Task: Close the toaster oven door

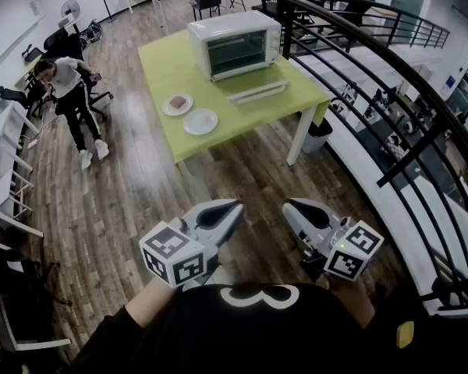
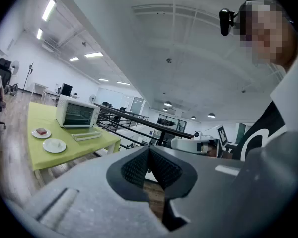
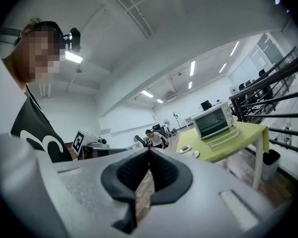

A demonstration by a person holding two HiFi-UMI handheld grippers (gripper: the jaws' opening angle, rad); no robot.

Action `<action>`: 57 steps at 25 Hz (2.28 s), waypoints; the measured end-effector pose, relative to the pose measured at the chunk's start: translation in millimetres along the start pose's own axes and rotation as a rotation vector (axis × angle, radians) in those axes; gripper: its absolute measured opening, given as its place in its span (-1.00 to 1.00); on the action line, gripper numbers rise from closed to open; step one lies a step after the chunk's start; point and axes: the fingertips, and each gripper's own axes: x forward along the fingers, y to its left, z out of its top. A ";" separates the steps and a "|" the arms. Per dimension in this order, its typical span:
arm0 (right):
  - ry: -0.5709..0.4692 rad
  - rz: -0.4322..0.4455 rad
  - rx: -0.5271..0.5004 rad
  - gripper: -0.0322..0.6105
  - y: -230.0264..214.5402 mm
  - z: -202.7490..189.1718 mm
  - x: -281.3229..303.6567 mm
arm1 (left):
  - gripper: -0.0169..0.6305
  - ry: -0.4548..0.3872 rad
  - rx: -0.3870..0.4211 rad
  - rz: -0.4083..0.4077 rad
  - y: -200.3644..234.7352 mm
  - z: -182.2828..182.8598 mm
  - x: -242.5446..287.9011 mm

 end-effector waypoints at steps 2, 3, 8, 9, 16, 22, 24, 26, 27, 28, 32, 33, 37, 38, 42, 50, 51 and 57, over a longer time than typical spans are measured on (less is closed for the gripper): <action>-0.004 -0.001 0.001 -0.89 0.9 -1.4 -1.0 | -0.91 0.002 -0.004 0.006 0.2 -2.7 -2.0; -0.006 -0.002 0.002 -0.89 1.2 -1.8 -1.2 | -0.91 0.003 -0.007 0.007 0.5 -3.9 -2.9; -0.006 -0.007 0.013 -0.89 -4.8 -0.7 -1.2 | -0.91 0.012 -0.018 0.014 1.8 -6.5 0.6; -0.005 -0.010 0.018 -0.89 -8.6 -0.4 -2.1 | -0.91 0.013 -0.019 0.016 2.0 -6.7 3.7; -0.009 -0.027 0.035 -0.89 -35.4 6.0 -15.5 | -0.91 0.009 -0.017 0.033 -1.1 -3.2 29.4; -0.019 -0.015 0.001 -0.89 -58.8 22.6 -43.0 | -0.91 -0.019 0.017 0.055 -18.8 4.9 60.1; -0.019 -0.016 -0.003 -0.89 -67.6 27.1 -54.7 | -0.91 -0.025 0.026 0.064 -26.6 4.8 70.1; -0.015 -0.018 -0.008 -0.89 -77.3 28.3 -64.6 | -0.91 -0.031 0.028 0.075 -31.6 3.3 79.7; -0.012 -0.019 -0.010 -0.89 -82.4 27.4 -68.4 | -0.91 -0.033 0.026 0.081 -32.6 1.7 84.0; -0.011 -0.020 -0.009 -0.89 -87.5 26.1 -71.3 | -0.91 -0.034 0.021 0.087 -32.8 -0.7 88.0; -0.016 -0.026 -0.002 -0.89 -106.0 22.3 -74.7 | -0.91 -0.032 0.009 0.094 -27.4 -8.4 103.1; -0.016 -0.028 -0.002 -0.89 -110.3 21.5 -72.5 | -0.91 -0.033 0.012 0.097 -23.8 -8.3 106.0; -0.011 -0.034 -0.002 -0.89 -131.0 17.9 -57.6 | -0.91 -0.043 0.001 0.108 1.1 -10.2 118.8; -0.008 -0.039 -0.001 -0.89 -139.0 16.9 -52.3 | -0.91 -0.042 -0.006 0.110 10.5 -11.2 123.9; 0.002 -0.064 0.021 -0.89 -179.4 13.8 -25.9 | -0.91 -0.033 -0.031 0.125 57.4 -13.0 149.3; 0.054 -0.091 0.091 -0.89 -301.3 41.5 60.7 | -0.91 0.023 -0.089 0.141 179.4 12.7 242.2; 0.063 -0.090 0.097 -0.89 -317.6 46.3 74.1 | -0.91 0.030 -0.096 0.145 196.9 16.9 255.1; 0.112 -0.085 0.110 -0.89 -412.3 79.8 154.7 | -0.91 0.075 -0.128 0.176 299.5 39.1 324.3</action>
